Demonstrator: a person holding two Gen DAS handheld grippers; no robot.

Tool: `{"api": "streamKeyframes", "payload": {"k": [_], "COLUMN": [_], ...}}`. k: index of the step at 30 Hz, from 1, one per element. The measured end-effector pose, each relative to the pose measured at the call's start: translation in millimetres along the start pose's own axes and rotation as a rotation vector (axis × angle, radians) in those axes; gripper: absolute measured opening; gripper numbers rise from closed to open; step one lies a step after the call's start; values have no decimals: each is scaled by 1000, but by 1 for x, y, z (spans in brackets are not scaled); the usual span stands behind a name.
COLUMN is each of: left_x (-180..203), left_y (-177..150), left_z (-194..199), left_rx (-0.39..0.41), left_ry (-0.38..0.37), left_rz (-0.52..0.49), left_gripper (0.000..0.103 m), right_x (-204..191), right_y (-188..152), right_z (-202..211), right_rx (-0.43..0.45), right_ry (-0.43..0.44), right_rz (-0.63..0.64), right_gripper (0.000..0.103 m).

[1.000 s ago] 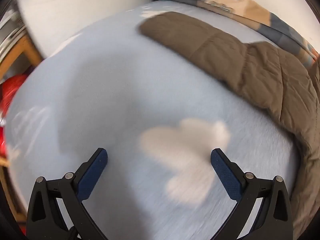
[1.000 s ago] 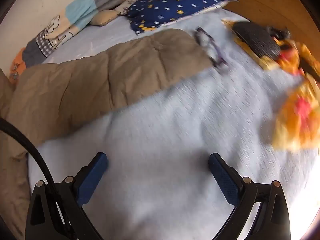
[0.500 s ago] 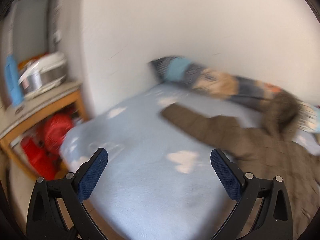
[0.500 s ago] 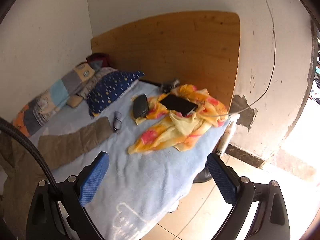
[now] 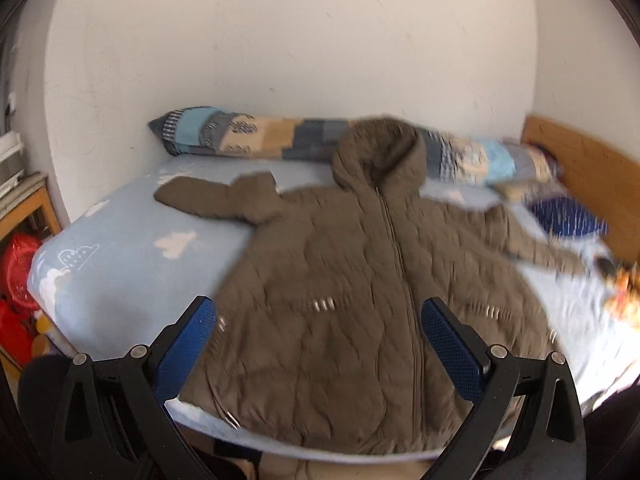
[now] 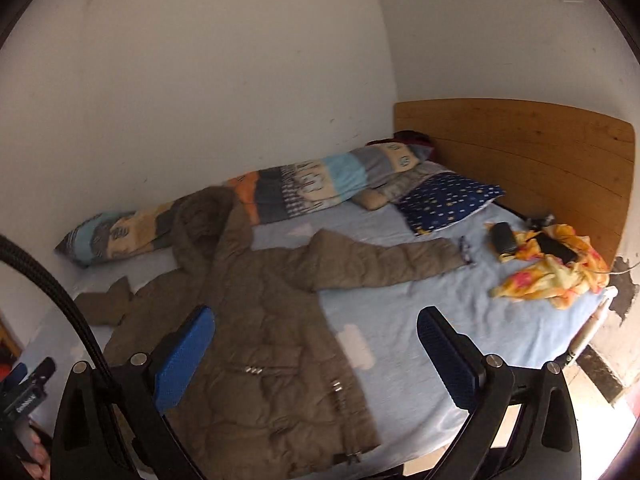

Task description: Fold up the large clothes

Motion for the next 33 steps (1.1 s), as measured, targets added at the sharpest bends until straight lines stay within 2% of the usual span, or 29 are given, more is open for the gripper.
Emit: {"api": "streamKeyframes", "payload": {"k": [2,4,5,7,13,18,24,33], "left_x": [4,-1,-5,-14,-17,-18,-20,-17], "left_y": [-10,-14,-14,-16,-28,-37,-41,-39], "left_z": [-16,-17,-17,-23,-50,-66,-75,-75], "left_rx": [-54,-29,-19,-18,-91,-139,-174,-186], "left_ry": [79,116,125,97,80,74,72,56], "left_rz": [-40,-46,-44,-14,-13,-5,2,-4], "left_gripper": [103,103,103,103,103,103,103,103], "right_x": [-32,-56,-71,-89,-93,-108,-116,-112], "right_y": [-37,-74,-91,-102,-102,-114,-119,-121], "right_z": [-2,-4,-10,-18,-36,-54,-64,-69], "right_rx": [-16,-43,-70,-97,-98,-159,-171,-193], "right_ry": [19,57,78,61,55,72,80,80], "right_rz": [42,87,146,230,220,259,286,278], "right_gripper": [103,103,103,103,103,103,103,103]}}
Point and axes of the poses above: each gripper's, at about its wrist camera, not at the fingertips, and z roughly against the way its jaws point, x to its right, y to its top, the point moved 3 cm from there along -z, roughly the way its jaws point, and after that the axes turned 10 degrees about -y, right-handed, at the moved point
